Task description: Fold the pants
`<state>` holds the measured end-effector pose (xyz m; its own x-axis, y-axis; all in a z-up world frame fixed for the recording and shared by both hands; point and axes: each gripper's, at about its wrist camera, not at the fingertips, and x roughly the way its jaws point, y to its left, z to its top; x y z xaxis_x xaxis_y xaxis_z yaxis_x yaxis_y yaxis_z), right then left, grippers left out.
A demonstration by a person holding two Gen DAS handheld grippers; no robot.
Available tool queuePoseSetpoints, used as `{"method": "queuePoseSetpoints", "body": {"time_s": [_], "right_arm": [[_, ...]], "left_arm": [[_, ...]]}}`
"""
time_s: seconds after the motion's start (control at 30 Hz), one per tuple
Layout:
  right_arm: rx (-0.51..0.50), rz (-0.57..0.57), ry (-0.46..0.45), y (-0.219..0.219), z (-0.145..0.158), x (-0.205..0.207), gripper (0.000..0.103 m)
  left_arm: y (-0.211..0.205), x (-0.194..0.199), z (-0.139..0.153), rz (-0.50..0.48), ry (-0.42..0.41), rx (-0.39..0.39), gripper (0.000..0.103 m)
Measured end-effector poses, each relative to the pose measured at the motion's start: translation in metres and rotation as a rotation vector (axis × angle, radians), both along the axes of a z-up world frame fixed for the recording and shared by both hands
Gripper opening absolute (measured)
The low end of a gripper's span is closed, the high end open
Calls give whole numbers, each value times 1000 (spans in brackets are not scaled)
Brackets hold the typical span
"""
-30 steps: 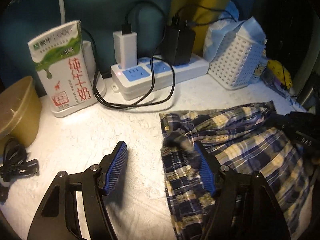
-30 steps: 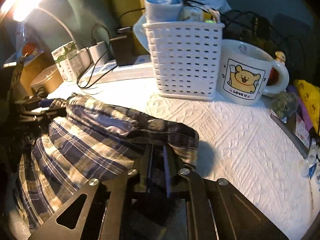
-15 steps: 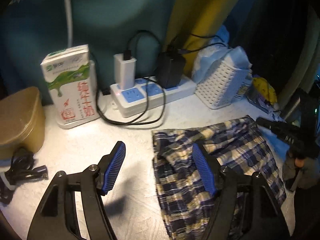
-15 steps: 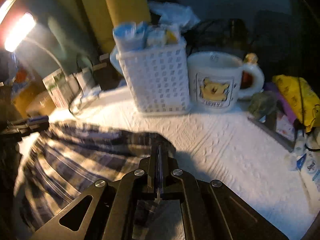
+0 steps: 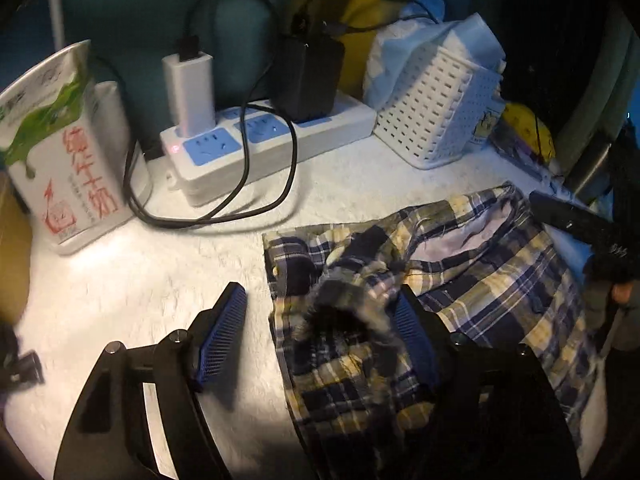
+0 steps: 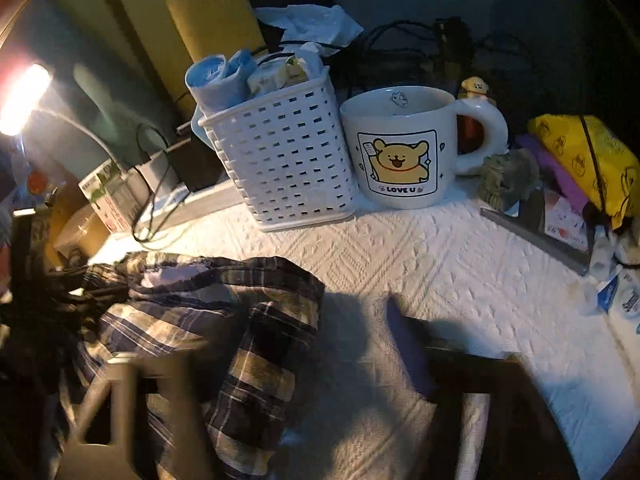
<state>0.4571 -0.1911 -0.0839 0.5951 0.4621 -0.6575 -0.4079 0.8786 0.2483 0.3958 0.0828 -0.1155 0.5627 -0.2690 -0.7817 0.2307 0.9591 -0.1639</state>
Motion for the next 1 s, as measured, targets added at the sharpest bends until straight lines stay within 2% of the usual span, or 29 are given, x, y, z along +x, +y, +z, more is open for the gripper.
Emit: {"method": "queuePoseSetpoints", "body": {"time_s": [0.17,0.23,0.3,0.33,0.47,0.57,0.7,0.83,1.0], "right_arm": [[5,44,10,5,1,-3,77],[-17,68,20,11,-1,-4,77],[-34,94,57,17,-5,-1,77],[-39,104,75,20,-8,1,76],[-56,115,75,29,-10,2,74],[-61,140,73,38,-11,0,51],[-63,157,50,41,-9,-5,27],[-61,143,2,42,-2,-14,18],[-62,140,-68,45,20,-31,16]], "left_arm": [[-6,4,-2,-17,-26,19,74],[-9,5,-3,-34,-34,15,66],[-8,4,-2,-58,-27,-26,45],[-10,4,-1,-75,-19,-48,39],[-17,2,-2,-87,-33,-40,30],[-21,0,1,-80,-41,-33,23],[-19,-10,12,-68,-72,-38,18],[-19,-22,26,-64,-115,-30,18],[-16,-39,45,-47,-174,-48,18]]}}
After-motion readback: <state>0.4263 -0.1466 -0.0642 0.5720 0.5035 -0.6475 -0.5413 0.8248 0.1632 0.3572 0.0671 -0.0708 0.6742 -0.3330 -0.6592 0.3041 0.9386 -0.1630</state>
